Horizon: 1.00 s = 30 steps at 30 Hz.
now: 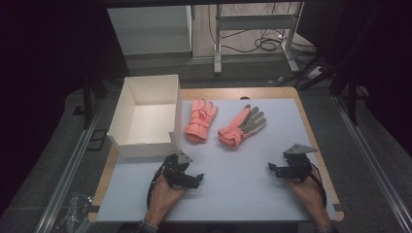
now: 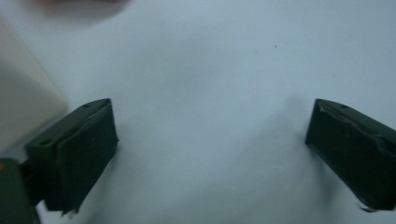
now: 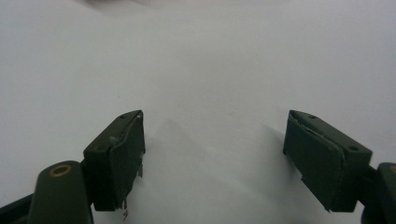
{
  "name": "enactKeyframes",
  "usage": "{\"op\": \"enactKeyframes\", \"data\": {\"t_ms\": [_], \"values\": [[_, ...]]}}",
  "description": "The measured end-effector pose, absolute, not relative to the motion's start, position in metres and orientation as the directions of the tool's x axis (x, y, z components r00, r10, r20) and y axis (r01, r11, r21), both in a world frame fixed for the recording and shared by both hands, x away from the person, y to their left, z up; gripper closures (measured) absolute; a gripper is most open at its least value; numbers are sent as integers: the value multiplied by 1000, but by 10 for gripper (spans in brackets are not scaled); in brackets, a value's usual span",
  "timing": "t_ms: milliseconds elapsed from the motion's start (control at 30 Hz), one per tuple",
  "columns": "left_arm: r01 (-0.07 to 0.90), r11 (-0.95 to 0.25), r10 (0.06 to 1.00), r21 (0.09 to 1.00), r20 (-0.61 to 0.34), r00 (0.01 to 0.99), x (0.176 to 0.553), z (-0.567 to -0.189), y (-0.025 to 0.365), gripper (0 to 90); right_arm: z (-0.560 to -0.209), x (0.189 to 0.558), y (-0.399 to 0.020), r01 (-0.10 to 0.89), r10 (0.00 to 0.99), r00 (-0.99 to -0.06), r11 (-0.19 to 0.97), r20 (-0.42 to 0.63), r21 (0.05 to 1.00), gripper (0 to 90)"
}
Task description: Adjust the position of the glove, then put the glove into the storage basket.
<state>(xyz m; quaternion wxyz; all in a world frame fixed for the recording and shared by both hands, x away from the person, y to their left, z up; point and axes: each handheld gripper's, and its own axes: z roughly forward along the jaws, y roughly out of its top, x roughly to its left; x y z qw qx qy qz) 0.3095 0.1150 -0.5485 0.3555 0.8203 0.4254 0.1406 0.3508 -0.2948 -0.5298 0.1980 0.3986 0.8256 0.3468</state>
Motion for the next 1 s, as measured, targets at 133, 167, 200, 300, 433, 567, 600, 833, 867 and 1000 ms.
{"op": "enactKeyframes", "data": {"t_ms": [133,167,200,300,433,567,600,833,867,1000], "values": [[589,-421,788,690,-43,614,309,-549,112,13,-530,351,-295,521,795,-604,442,-51,730,208],[589,-422,788,689,-43,614,309,-549,112,13,-530,351,-295,520,796,-604,443,-53,730,208],[589,-422,788,689,-42,614,309,-549,112,13,-530,351,-295,521,796,-604,440,-49,731,208],[589,-423,788,688,-41,614,309,-549,112,13,-530,351,-295,521,795,-604,442,-50,730,208],[592,-424,789,685,-42,613,310,-549,111,13,-530,351,-295,522,795,-604,442,-50,730,208],[591,-429,787,683,-39,616,310,-549,112,14,-530,351,-295,522,795,-605,442,-49,729,204],[590,-428,787,684,-39,616,310,-549,112,13,-530,351,-295,523,794,-606,443,-48,729,199],[588,-425,787,688,-40,616,309,-549,112,13,-530,352,-293,533,799,-599,449,-54,717,114],[588,-425,787,688,-40,615,309,-549,112,14,-530,352,-293,535,801,-597,447,-54,717,111],[588,-425,787,688,-39,615,309,-549,112,13,-530,352,-293,537,802,-595,448,-55,715,109]]}}
